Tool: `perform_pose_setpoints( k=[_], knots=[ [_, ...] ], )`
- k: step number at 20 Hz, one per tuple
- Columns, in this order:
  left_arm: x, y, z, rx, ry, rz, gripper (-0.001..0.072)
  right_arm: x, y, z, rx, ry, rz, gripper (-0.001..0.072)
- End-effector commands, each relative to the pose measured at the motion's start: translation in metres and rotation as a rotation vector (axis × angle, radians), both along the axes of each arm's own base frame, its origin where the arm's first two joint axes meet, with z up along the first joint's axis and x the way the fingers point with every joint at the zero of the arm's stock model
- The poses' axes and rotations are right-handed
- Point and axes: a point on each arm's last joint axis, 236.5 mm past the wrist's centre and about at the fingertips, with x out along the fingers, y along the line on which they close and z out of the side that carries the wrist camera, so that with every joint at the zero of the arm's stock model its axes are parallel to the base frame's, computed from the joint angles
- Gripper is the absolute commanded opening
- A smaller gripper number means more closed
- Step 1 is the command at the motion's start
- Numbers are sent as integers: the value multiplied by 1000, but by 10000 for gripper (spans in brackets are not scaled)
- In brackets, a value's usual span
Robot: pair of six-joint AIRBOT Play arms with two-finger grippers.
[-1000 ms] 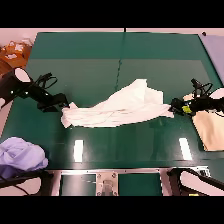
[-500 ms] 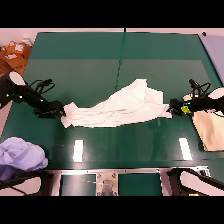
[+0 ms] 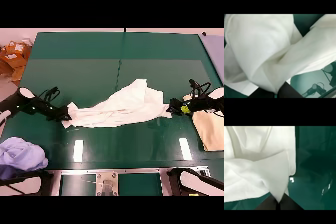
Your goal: Fold the shirts.
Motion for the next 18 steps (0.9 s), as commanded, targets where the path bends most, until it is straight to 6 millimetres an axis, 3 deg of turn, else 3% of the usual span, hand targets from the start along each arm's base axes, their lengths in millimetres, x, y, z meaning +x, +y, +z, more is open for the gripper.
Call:
perform_pose_setpoints(
  k=[1,3,5,6,8,10,12,14,16,18],
  knots=[
    [13,-2,16,-15,-55,-21,24,1,2,2,8,-4,-3,11],
    [38,1,55,0,-176,-28,24,3,6,16,28,-19,3,10],
    [60,1,120,8,-329,-28,23,14,11,59,38,-97,20,10],
    [68,2,156,17,-414,-31,24,23,10,91,26,-164,15,10],
    [77,10,235,69,-577,-6,24,37,6,179,-18,-356,-3,10],
    [75,30,311,169,-725,58,24,36,6,285,-65,-591,-45,11],
    [60,46,389,241,-883,133,25,15,9,382,-88,-815,-98,11],
    [33,55,462,282,-1041,202,24,-15,15,464,-113,-1022,-132,11],
    [-3,61,523,305,-1182,262,25,-51,17,524,-162,-1181,-158,11],
    [-40,70,563,347,-1300,317,24,-82,18,560,-224,-1287,-178,11]
  ],
)
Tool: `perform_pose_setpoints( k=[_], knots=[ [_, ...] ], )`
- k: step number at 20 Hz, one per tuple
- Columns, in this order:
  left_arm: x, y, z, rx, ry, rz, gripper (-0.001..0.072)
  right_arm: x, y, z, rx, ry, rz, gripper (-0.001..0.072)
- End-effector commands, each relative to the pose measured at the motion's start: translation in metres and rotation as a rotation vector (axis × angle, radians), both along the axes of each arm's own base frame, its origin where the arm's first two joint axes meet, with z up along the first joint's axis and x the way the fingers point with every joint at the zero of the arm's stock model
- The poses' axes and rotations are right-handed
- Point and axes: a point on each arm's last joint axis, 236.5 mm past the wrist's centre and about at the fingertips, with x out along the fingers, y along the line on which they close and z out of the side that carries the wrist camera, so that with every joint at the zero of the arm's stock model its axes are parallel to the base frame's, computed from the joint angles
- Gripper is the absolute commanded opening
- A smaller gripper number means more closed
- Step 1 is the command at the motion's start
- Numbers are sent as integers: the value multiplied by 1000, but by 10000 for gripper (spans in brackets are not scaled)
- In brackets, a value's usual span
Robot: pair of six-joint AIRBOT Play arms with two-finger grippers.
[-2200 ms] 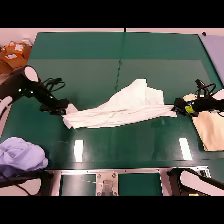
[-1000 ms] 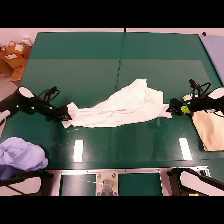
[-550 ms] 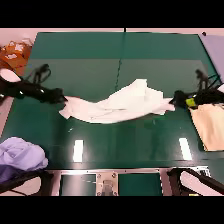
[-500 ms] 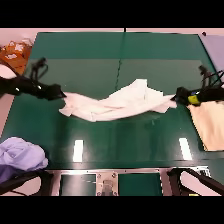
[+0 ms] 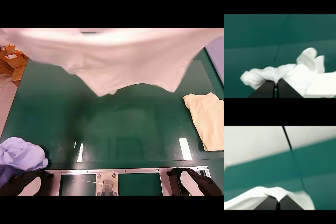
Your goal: Fold the shirts.
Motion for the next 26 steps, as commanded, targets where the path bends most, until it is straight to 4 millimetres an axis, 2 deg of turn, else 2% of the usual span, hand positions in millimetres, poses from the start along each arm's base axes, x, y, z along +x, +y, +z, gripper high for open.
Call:
perform_pose_setpoints(
  k=[1,3,5,7,9,11,12,13,16,17,19,20,22,23,25,26],
  knots=[
    [-68,29,73,35,-208,161,25,-65,11,80,-56,-229,-52,11],
    [-88,54,73,57,-208,274,24,-76,16,86,-65,-251,-52,11],
    [-99,58,72,62,-201,292,24,-76,17,81,-67,-233,-48,11],
    [-94,56,72,1,-200,300,25,-66,13,68,-54,-192,-46,11],
    [-61,35,56,-55,-172,211,24,-44,9,37,-12,-104,-28,11],
    [-9,8,10,-130,-66,94,25,-6,12,-19,62,38,42,11],
    [19,-5,-27,-171,23,43,24,13,11,-56,101,117,72,11],
    [46,-11,-67,-205,119,19,24,33,7,-99,142,203,82,11],
    [120,-14,-208,-290,367,30,25,80,-14,-231,227,408,36,11],
    [139,-19,-253,-330,427,20,25,92,-19,-278,252,475,15,11],
    [163,-36,-319,-419,524,-26,25,110,-23,-355,282,584,-16,11],
    [174,-45,-345,-468,556,-57,25,120,-23,-383,291,623,-22,11],
    [190,-62,-376,-574,584,-109,25,140,-23,-428,301,684,-45,11],
    [194,-68,-389,-610,598,-124,25,149,-24,-445,302,704,-54,12],
    [195,-70,-410,-628,639,-122,49,160,-22,-466,306,744,-50,12],
    [193,-70,-412,-624,646,-129,369,162,-22,-470,296,757,-34,26]
  ],
)
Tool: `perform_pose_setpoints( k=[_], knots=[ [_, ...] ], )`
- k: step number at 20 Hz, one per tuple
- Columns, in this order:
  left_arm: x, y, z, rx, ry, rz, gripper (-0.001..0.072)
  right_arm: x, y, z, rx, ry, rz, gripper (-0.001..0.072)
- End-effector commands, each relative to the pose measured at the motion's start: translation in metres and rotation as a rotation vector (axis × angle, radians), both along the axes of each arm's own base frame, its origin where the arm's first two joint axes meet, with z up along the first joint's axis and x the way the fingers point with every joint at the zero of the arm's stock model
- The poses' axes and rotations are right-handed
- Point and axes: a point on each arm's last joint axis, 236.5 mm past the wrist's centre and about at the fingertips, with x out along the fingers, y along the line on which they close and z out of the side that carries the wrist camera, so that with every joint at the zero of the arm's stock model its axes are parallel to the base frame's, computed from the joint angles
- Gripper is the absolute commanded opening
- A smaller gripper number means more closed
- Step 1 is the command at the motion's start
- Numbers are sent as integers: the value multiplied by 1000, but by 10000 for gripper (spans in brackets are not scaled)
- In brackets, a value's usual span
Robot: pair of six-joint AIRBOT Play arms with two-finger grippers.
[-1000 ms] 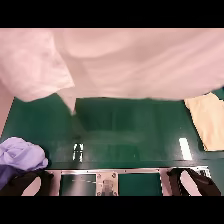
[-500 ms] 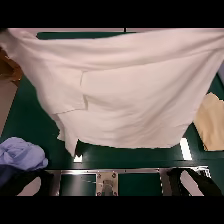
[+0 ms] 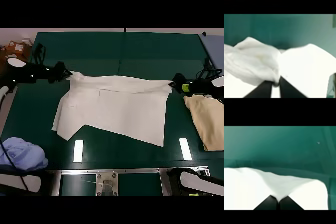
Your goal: Fold the shirts.
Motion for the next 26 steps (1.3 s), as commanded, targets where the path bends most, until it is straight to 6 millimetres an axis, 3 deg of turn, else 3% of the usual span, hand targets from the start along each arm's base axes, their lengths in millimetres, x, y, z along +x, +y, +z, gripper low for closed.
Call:
perform_pose_setpoints(
  k=[1,2,3,6,9,12,13,15,18,22,23,25,26],
  knots=[
    [5,-6,-23,-85,28,-18,612,13,-4,-38,-33,48,40,151],
    [0,-2,-16,-100,35,-47,604,10,-10,-33,-52,63,67,260],
    [-6,8,-10,-100,46,-81,606,2,-19,-27,-68,97,96,292],
    [-42,57,-9,-23,138,-189,606,-43,-53,-12,-75,212,113,291],
    [-62,99,-14,-9,202,-173,606,-123,-67,-27,-46,412,66,292],
    [-66,123,-21,20,218,-137,606,-200,-39,-60,4,556,60,316],
    [-67,126,-23,33,224,-137,605,-220,-27,-72,32,594,54,387],
    [-69,128,-26,50,227,-145,606,-251,0,-94,116,660,50,393],
    [-69,129,-27,60,227,-146,606,-273,33,-119,230,696,46,393],
    [-70,132,-30,77,229,-148,606,-274,67,-134,285,687,103,386],
    [-71,132,-30,79,231,-149,606,-265,74,-132,300,659,119,291],
    [-72,132,-30,75,237,-151,606,-242,73,-122,295,582,152,12],
    [-74,132,-31,78,249,-148,606,-229,62,-116,244,551,163,13]
  ],
)
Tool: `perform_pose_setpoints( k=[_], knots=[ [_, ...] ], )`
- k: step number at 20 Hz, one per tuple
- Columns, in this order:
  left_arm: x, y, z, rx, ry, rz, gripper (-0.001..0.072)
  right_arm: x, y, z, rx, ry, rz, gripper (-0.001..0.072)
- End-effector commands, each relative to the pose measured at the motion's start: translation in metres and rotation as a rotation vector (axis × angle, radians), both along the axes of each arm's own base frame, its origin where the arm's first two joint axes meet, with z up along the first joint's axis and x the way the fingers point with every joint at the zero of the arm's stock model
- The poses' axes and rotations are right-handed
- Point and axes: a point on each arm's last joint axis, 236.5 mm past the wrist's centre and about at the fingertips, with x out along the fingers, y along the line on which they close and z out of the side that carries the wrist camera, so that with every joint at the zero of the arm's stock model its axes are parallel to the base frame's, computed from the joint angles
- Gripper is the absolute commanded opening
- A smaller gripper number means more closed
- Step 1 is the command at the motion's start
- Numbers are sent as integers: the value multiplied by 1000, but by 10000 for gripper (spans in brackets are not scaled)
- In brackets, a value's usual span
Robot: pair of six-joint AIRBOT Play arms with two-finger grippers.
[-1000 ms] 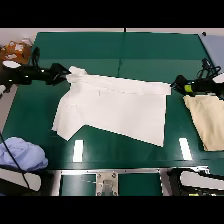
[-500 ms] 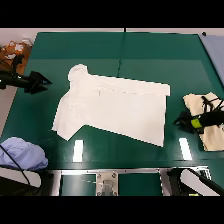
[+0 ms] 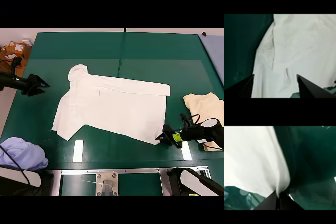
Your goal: Fold the shirts.
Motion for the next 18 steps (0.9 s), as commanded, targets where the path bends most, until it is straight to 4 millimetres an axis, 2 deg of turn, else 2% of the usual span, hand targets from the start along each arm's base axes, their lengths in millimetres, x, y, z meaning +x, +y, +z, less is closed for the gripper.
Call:
perform_pose_setpoints(
  k=[1,3,4,6,8,11,13,16,17,18],
  knots=[
    [-6,4,-5,22,29,-4,606,41,-22,15,-81,-125,31,12],
    [-13,14,-15,74,77,6,606,68,-73,33,-244,-165,-10,12],
    [-16,18,-19,96,96,12,606,78,-91,43,-292,-189,-24,12],
    [-22,13,-26,83,123,8,606,91,-106,57,-319,-228,-50,12],
    [-38,-6,-48,65,183,-21,606,92,-105,55,-317,-227,-48,12],
    [-56,-45,-84,71,222,-83,606,92,-98,44,-285,-201,-31,12],
    [-49,-64,-96,109,189,-95,606,94,-91,40,-263,-194,-23,12],
    [-25,-87,-99,156,81,-104,604,95,-85,40,-260,-196,-1,12],
    [-23,-95,-100,161,68,-119,553,95,-84,40,-262,-200,4,12],
    [-24,-105,-101,166,61,-148,446,96,-85,40,-263,-203,6,12]
  ],
)
